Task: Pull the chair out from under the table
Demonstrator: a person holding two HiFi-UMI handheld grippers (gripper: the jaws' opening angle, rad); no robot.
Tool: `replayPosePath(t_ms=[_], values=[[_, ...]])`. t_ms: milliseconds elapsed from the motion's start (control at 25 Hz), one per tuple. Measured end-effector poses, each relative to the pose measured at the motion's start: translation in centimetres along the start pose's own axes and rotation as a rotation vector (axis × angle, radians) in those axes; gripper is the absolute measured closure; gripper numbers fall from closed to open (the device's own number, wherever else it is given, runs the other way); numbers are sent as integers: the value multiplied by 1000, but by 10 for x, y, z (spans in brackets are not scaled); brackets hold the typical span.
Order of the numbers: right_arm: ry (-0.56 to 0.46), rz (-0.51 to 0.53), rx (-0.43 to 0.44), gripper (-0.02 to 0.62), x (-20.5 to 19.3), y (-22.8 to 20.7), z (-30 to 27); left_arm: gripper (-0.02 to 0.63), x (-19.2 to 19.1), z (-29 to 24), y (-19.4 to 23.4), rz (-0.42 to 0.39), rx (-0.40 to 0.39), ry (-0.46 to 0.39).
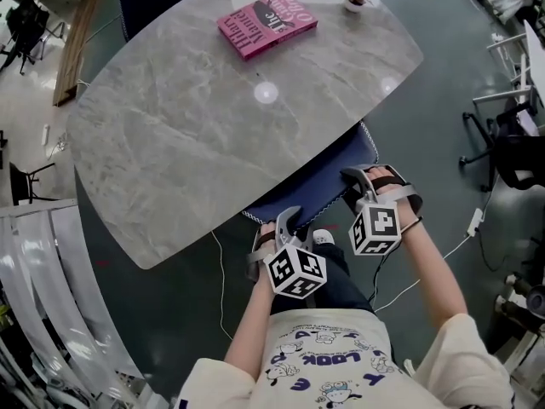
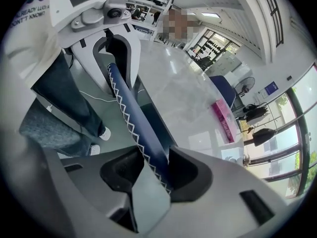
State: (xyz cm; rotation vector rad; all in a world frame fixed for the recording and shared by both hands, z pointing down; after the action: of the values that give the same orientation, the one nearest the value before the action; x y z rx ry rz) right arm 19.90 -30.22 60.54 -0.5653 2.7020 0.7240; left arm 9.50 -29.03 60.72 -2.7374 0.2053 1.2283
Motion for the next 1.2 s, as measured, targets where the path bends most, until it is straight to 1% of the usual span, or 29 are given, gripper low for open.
replayPosePath(t_ms=[200,440,640,920,1080,1200], values=[[-16,60,73,459,0,3,2,509,-1,1,-2,-21,34,30],[-42,111,122,476,-5,18,8,512,-6,1,-15,-29,62,65],[-62,149,160,486,-13,41,20,514,-11,6,-41,-41,97,94],[-94,177,177,489,-32,67,46,511,-4,8,-84,-14,154,120],[-106,201,199,491,-33,83,62,512,-4,19,-106,14,156,123],[-115,214,217,492,-33,100,70,512,-9,26,-123,19,159,128]])
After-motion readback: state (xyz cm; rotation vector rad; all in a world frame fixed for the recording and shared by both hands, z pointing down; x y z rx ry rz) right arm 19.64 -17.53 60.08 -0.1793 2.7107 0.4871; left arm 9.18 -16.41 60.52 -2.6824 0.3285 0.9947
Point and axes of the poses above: the fingertips, and each gripper's own axes: z backward along the fingers, y to its left, x out of its top, the point moved 2 cm from there along z, backward along the fingers, and after that the axes turned 10 degrees about -y, right-handed, at the moved point
